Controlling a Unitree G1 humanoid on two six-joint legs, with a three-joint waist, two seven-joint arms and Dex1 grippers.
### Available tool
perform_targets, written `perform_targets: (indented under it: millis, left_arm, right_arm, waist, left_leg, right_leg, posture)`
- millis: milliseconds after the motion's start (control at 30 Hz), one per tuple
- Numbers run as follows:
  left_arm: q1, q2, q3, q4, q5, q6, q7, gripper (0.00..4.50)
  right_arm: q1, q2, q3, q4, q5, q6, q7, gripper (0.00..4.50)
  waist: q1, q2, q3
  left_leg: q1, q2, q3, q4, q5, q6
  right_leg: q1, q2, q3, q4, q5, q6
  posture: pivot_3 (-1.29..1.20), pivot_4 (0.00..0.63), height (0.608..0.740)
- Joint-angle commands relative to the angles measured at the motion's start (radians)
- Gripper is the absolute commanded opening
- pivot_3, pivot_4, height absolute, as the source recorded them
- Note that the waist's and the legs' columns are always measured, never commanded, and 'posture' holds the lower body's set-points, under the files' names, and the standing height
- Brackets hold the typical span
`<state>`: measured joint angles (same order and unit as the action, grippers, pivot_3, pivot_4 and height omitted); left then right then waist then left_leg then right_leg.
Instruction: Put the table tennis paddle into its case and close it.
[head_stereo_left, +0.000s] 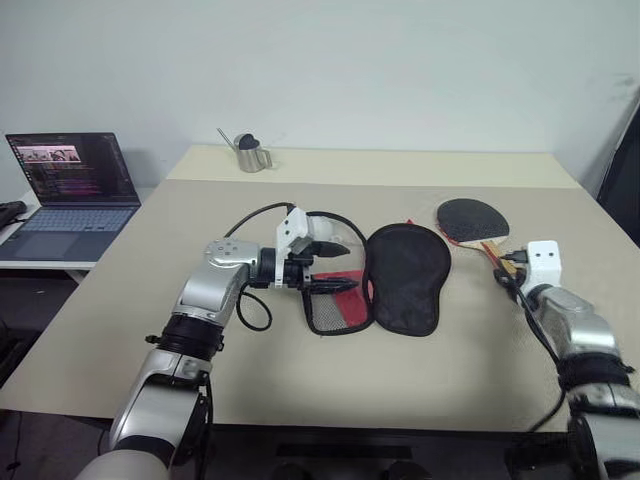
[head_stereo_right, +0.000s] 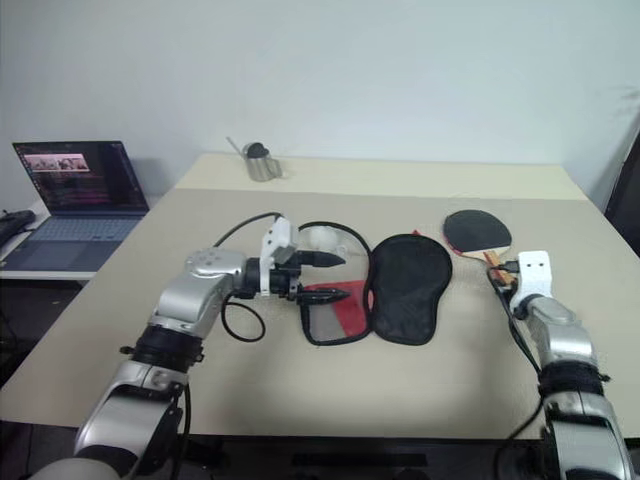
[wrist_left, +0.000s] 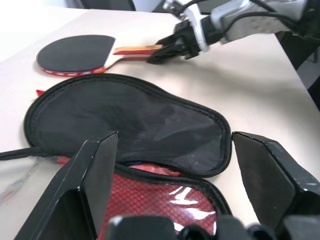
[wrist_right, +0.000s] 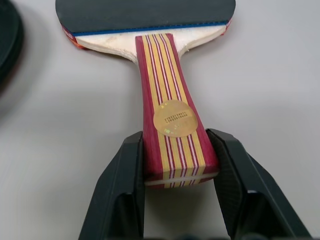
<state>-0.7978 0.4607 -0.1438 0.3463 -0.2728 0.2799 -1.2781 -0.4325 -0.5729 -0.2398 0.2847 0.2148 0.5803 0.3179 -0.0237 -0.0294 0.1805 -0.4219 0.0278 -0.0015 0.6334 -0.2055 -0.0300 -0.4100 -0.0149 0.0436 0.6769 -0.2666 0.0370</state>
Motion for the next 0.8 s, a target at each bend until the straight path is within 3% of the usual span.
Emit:
perform_targets:
  millis: [33,300,433,767,800]
  left_arm:
    - [-0.003,-0.011,-0.004,-0.049,-0.020,0.004,-0.014,3.95]
    - [-0.015,-0.040,-0.018,-0.041,-0.020,0.002,-0.042,3.95]
    - [-0.018,-0.048,-0.018,-0.036,-0.017,0.002,-0.047,3.95]
    - [-0.020,-0.061,-0.014,-0.026,-0.016,-0.004,-0.064,3.95]
    - [-0.016,-0.057,-0.011,-0.029,-0.018,-0.004,-0.066,3.95]
  right_arm:
    - [0.113,-0.039,-0.075,-0.313,0.058,0.225,-0.014,1.48]
    - [0.385,0.025,-0.195,-0.788,0.150,0.558,-0.074,1.48]
    - [0.486,0.062,-0.225,-0.917,0.170,0.640,-0.085,1.48]
    - [0.505,0.138,-0.251,-0.943,0.169,0.664,-0.113,1.48]
    - [0.502,0.141,-0.260,-0.938,0.170,0.661,-0.112,1.83]
  waist:
    - [-0.003,0.000,0.000]
    - [-0.006,0.000,0.000]
    - [-0.006,0.000,0.000]
    - [-0.007,0.000,0.000]
    - [-0.008,0.000,0.000]
  left_leg:
    - [0.000,0.000,0.000,0.000,0.000,0.000]
    - [0.005,0.001,0.000,0.001,0.000,0.000]
    - [0.005,0.001,0.000,0.001,0.000,0.000]
    - [0.005,0.001,0.001,0.002,0.000,0.000]
    - [0.005,0.002,0.000,0.002,0.000,0.000]
  right_leg:
    - [0.000,0.000,0.000,0.000,0.000,0.000]
    - [0.003,0.002,0.001,0.002,-0.003,0.005]
    - [0.003,0.002,0.001,0.001,-0.003,0.005]
    - [0.003,0.002,0.002,0.001,-0.003,0.005]
    - [0.003,0.003,0.002,0.001,-0.003,0.005]
  posture:
    - [0.00,0.150,0.740]
    - [0.00,0.150,0.740]
    - [0.00,0.150,0.740]
    - [0.00,0.150,0.740]
    - [0.00,0.150,0.740]
